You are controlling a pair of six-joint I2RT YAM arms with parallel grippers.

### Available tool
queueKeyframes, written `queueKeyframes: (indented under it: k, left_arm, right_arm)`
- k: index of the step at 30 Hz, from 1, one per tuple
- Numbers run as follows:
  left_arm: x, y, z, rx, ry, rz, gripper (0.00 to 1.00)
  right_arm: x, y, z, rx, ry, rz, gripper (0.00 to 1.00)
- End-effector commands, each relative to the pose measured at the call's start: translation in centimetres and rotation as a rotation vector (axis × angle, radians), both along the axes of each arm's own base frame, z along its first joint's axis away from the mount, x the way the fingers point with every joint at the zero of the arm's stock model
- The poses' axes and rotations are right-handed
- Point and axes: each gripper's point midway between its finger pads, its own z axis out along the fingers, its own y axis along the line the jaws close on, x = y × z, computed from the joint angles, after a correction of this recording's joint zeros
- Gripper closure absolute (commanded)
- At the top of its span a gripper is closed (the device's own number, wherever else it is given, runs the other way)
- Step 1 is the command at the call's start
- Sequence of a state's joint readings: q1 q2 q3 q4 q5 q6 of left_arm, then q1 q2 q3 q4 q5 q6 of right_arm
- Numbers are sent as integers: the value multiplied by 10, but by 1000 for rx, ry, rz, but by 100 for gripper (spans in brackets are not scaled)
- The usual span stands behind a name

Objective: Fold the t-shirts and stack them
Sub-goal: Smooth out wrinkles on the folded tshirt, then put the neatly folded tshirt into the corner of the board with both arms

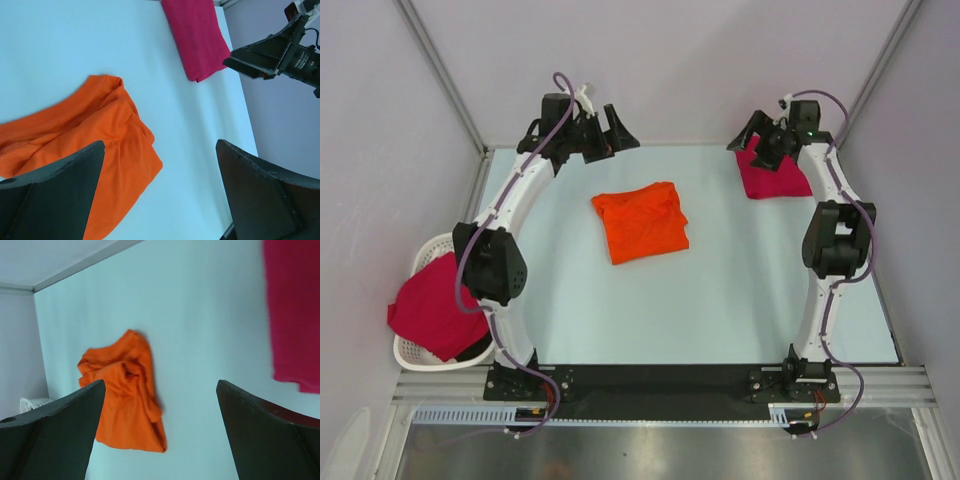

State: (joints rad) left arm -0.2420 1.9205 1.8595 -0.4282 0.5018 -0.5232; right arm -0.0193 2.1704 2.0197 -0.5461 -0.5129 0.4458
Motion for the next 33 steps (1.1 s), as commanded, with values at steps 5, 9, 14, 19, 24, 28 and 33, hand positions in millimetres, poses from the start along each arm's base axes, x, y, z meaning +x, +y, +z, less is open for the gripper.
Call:
queueKeyframes:
  k: [5,9,14,19,24,28,33]
  left_arm:
    - [-8,15,-22,-9,69,-13,1]
    - [-15,15,-40,8,109,-33,1]
    - [-24,16,-61,27,171,-52,1]
    - [-29,16,-66,34,183,-67,0]
    - [-31,19,-66,50,184,-65,0]
    - [-31,19,-67,55,181,-65,0]
    - [-31,19,-68,56,187,-65,0]
  right_arm:
    - [4,-117,-12,62,67,-223,0]
    - [-6,-151,-42,55,148,-308,2]
    - [-13,-179,-76,69,221,-376,3]
    - [-11,-196,-102,180,242,-383,6]
    - [-14,-234,-131,183,289,-458,9]
    - [-11,-255,-134,135,294,-487,10]
    - [-3,-263,-143,132,295,-500,13]
